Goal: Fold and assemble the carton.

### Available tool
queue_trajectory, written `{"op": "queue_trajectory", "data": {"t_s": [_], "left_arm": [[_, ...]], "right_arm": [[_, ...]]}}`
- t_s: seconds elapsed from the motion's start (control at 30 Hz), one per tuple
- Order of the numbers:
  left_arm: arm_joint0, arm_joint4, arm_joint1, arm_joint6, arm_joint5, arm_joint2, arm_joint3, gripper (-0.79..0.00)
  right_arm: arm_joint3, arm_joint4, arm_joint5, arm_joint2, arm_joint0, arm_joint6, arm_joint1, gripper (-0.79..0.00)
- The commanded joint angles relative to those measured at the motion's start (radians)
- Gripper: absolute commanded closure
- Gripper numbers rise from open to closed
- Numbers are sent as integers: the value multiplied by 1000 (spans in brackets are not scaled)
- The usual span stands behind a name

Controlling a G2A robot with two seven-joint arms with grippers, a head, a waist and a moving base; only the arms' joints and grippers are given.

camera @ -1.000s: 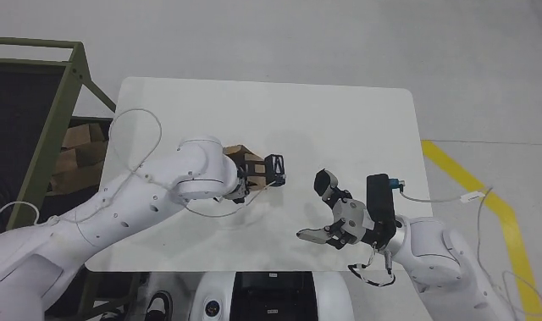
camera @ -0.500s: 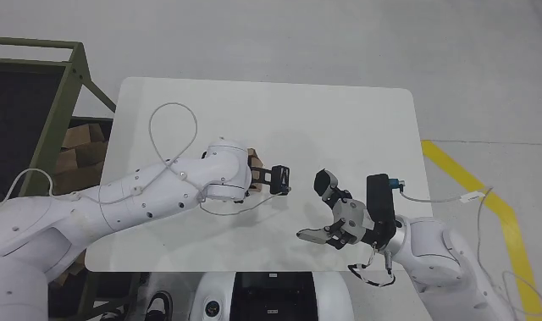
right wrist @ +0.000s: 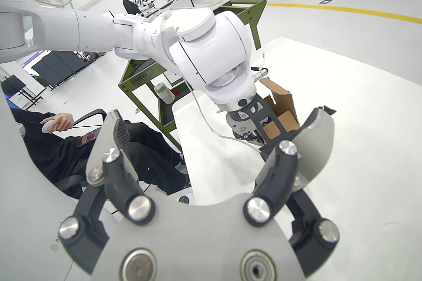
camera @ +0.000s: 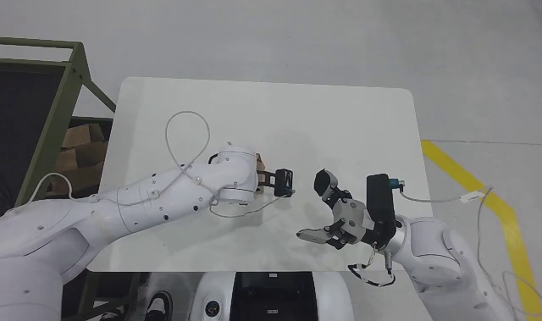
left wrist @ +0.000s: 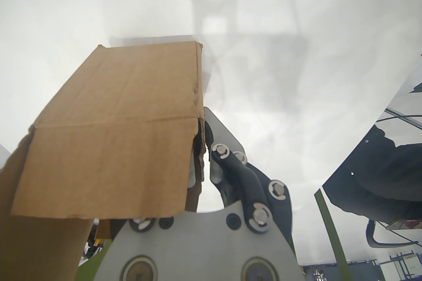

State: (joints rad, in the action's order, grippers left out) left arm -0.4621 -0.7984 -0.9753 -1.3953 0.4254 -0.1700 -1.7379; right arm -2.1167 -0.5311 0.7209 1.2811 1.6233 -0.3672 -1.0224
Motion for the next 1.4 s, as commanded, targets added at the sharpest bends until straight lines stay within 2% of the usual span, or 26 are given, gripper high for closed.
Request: {"op": "queue_trajectory", "data": {"t_s": [0.0, 0.07, 0.1, 0.2, 0.23, 0.6, 0.67, 0.73, 0.77, 0.8, 0.9, 0.93, 1.1, 1.23, 1.3, 1.37], "left_arm": [[2, 2, -7, -1, -1, 0, 6, 0], [4, 6, -12, -2, -2, 0, 11, -3], [5, 8, -14, -3, -3, 0, 14, -34], [9, 16, -20, -6, -6, 0, 19, -209], [10, 18, -22, -7, -7, 0, 20, -225], [33, 42, -30, -10, -10, 0, 20, -237], [42, 52, -28, -21, -21, 0, 8, -271], [56, 70, -24, -37, -37, 0, -12, -360], [66, 80, -20, -44, -44, 0, -24, -446], [74, 91, -17, -53, -53, 0, -37, -616], [103, 133, -1, -72, -72, 0, -80, -760], [115, 157, 5, -78, -79, 0, -90, -785], [150, 217, 55, -55, -55, -22, -132, -785], [129, 249, 101, -5, -36, -87, -159, -785], [109, 270, 139, 48, -30, -150, -189, -785], [84, 324, 170, 87, -37, -208, -257, -785]], "right_arm": [[0, 0, 0, 0, 0, 0, 0, -785], [0, 0, 0, 0, 0, 0, 0, -785], [0, 0, 0, 0, 0, 0, 0, -785], [0, 0, 0, 0, 0, 0, 0, -785], [0, 0, 0, 0, 0, 0, 0, -785], [0, 0, 0, 0, 0, 0, 0, -785], [0, 0, 0, 0, 0, 0, 0, -785], [0, 0, 0, 0, 0, 0, 0, -785], [0, 0, 0, 0, 0, 0, 0, -785], [0, 0, 0, 0, 0, 0, 0, -785], [0, 0, 0, 0, 0, 0, 0, -785], [0, 0, 0, 0, 0, 0, 0, -785], [-10, 5, -16, 14, 7, 11, 1, -785], [-24, 17, -35, 50, 38, 16, 5, -785], [-14, 17, -56, 77, 64, 10, 8, -785], [-3, 2, -93, 66, 57, 15, 6, -785]]}}
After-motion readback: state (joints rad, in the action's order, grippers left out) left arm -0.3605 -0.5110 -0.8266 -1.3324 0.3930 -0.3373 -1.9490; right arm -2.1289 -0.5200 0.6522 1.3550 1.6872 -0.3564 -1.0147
